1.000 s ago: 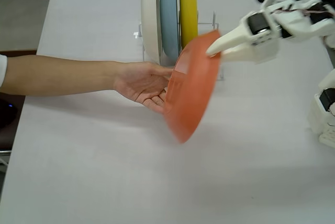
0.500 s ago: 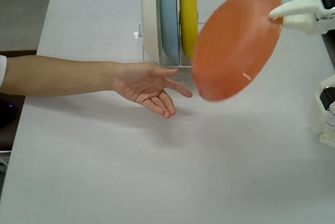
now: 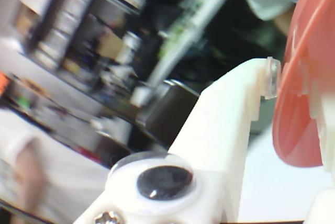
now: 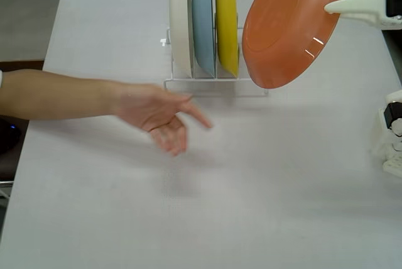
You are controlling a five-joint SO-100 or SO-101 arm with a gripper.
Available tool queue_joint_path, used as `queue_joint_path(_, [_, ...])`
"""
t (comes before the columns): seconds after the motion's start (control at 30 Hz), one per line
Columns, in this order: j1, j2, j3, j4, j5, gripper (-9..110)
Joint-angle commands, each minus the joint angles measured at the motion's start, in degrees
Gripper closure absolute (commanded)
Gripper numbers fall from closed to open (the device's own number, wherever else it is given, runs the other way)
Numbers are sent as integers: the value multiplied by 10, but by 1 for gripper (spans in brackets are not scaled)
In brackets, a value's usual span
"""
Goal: Can you put the plate away?
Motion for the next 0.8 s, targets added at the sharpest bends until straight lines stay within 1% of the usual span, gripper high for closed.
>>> queue_joint_path(0.0, [15, 11, -3, 11, -48, 102])
queue_joint_path(0.17, [52, -4, 8, 11, -145, 102])
queue_joint_path(0.37, [93, -26, 8, 4, -214, 102])
queue_joint_path(0.53, [133, -53, 11, -17, -236, 102])
queue_joint_path(0.77, [179, -80, 49, -107, -249, 102])
